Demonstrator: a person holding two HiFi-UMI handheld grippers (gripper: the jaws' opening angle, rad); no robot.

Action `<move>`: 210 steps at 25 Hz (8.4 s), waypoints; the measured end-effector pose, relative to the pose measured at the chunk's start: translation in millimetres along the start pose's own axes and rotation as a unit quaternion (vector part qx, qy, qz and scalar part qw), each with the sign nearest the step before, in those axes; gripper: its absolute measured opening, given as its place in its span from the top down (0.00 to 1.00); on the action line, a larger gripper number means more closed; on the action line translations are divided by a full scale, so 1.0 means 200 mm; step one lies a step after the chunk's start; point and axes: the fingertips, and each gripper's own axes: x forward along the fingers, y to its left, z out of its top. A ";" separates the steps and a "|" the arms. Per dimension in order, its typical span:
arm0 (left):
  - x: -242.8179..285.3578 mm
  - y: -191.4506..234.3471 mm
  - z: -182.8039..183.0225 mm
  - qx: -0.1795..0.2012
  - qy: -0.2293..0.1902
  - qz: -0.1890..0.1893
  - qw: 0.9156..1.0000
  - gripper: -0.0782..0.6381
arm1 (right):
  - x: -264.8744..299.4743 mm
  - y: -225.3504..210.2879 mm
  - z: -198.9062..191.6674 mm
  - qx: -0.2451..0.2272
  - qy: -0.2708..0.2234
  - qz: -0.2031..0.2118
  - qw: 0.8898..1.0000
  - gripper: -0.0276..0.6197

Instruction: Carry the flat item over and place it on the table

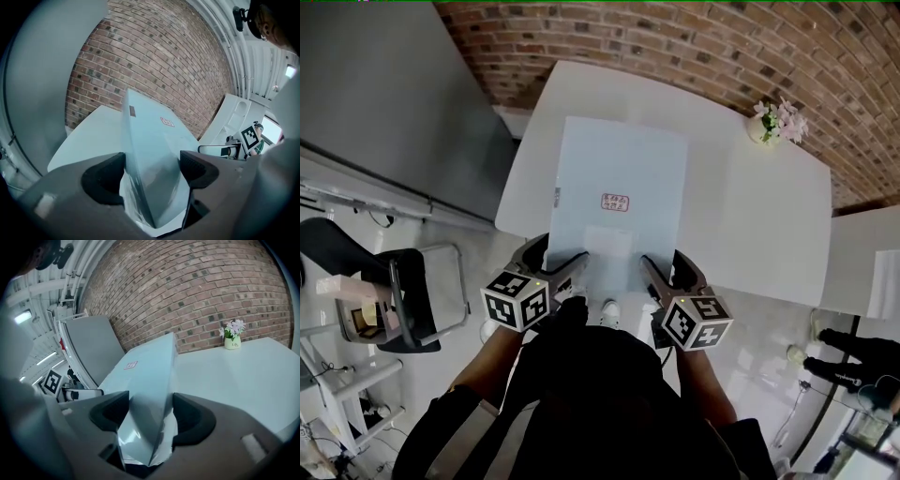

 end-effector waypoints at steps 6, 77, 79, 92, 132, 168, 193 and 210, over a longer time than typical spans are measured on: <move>0.11 0.11 0.06 -0.002 0.016 -0.002 1.000 0.35 | 0.14 -0.04 0.07 0.014 0.012 -0.011 1.000 0.50; 0.69 0.70 -0.07 -0.039 0.159 0.018 0.986 0.34 | 0.89 -0.37 -0.12 0.059 0.146 -0.062 0.986 0.50; 0.69 0.70 -0.08 -0.038 0.157 0.015 0.987 0.34 | 0.90 -0.37 -0.12 0.060 0.143 -0.061 0.986 0.50; 0.59 0.66 -0.02 0.000 0.125 0.031 0.992 0.35 | 0.77 -0.41 -0.04 0.010 0.107 -0.103 0.989 0.60; -0.07 -0.50 -0.02 0.113 -0.015 0.104 0.988 0.89 | -0.23 0.12 0.05 -0.083 -0.054 -0.021 0.995 0.96; -0.70 -0.50 -0.23 0.134 -0.037 0.122 0.983 0.89 | -0.49 0.64 -0.24 -0.100 -0.077 -0.023 0.992 0.96; -1.25 -0.41 -0.42 0.168 -0.071 0.074 0.980 0.89 | -0.77 1.14 -0.62 -0.109 -0.098 -0.098 0.984 0.96; -1.25 -0.43 -0.58 0.175 -0.048 0.058 0.982 0.89 | -0.83 1.16 -0.79 -0.091 -0.093 -0.111 0.985 0.96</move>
